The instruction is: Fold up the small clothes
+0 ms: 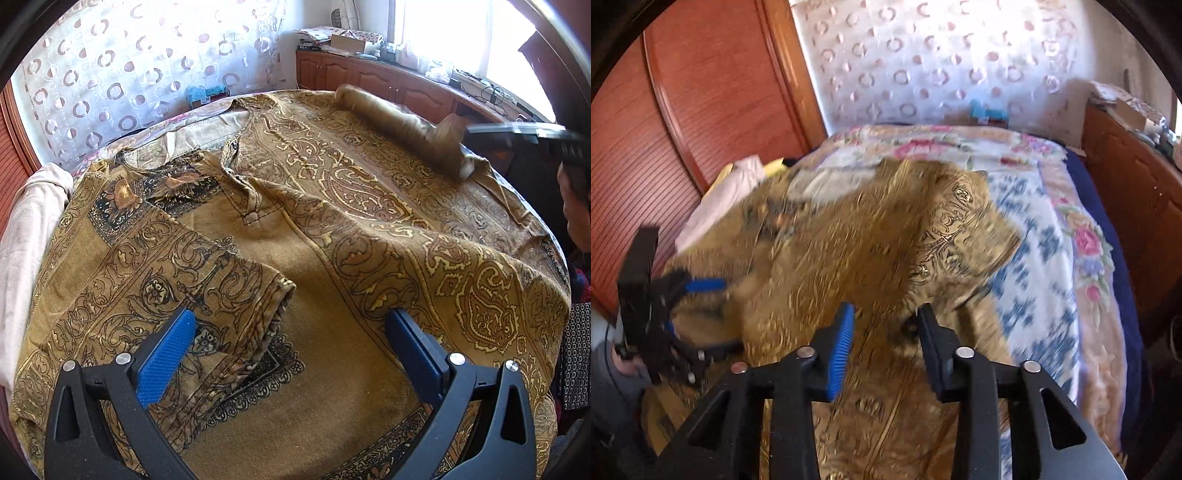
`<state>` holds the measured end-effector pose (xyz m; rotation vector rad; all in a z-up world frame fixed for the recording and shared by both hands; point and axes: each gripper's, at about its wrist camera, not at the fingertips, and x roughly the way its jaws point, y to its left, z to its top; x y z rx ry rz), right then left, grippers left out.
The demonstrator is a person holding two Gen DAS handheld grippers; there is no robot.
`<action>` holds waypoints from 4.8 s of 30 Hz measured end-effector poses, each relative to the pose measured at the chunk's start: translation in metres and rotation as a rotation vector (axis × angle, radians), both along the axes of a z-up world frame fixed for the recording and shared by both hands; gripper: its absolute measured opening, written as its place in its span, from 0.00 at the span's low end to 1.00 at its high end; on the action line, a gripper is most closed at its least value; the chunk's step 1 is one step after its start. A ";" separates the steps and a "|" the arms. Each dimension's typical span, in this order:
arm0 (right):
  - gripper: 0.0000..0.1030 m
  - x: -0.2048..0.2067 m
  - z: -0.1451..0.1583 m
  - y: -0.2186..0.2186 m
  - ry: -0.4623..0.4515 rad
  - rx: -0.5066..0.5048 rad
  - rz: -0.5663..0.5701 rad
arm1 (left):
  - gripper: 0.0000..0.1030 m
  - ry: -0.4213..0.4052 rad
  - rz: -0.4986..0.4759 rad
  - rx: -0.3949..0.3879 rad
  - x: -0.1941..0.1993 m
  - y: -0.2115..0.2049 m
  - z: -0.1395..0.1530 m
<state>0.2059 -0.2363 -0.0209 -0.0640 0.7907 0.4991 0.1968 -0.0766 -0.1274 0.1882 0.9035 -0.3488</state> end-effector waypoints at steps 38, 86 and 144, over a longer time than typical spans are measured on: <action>0.37 0.045 0.018 0.068 -0.041 0.029 0.027 | 1.00 -0.107 0.112 -0.166 -0.041 0.067 0.045; 0.73 0.024 -0.043 0.019 -0.037 -0.145 -0.074 | 0.54 -0.001 0.099 -0.048 0.098 0.128 0.038; 0.70 0.210 -0.022 0.027 0.119 -0.125 -0.089 | 0.03 -0.121 0.281 -0.061 0.152 0.233 0.077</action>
